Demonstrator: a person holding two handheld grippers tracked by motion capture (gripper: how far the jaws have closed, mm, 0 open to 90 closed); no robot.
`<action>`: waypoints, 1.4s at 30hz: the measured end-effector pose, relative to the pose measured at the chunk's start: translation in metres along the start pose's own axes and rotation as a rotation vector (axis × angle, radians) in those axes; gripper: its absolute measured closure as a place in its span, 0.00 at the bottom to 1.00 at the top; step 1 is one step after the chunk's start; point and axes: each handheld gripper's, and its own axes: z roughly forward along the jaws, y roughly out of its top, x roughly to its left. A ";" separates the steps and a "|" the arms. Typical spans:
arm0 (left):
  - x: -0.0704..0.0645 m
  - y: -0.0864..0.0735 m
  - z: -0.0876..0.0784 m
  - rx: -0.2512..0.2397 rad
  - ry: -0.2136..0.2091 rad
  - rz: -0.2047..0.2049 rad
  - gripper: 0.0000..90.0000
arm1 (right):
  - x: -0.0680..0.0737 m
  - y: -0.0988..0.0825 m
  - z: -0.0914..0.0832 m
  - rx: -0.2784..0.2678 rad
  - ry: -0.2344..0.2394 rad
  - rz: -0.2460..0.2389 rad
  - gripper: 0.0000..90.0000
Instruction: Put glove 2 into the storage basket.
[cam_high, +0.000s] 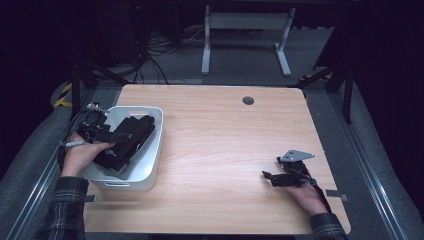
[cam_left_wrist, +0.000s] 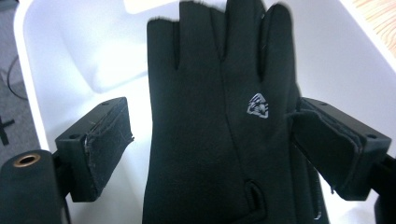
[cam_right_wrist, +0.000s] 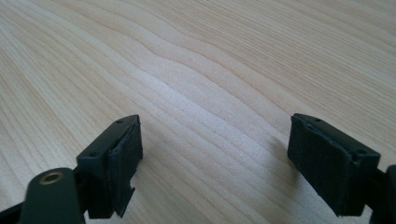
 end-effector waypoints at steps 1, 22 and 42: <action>-0.002 0.000 -0.002 -0.013 -0.001 0.002 0.15 | 0.000 0.000 0.000 0.000 0.000 0.000 0.21; -0.067 0.014 -0.008 -0.144 -0.103 0.075 0.14 | 0.000 0.000 0.000 0.000 0.004 -0.002 0.20; -0.132 0.031 0.019 -0.171 -0.224 0.173 0.15 | 0.000 0.000 0.000 0.001 0.005 -0.004 0.20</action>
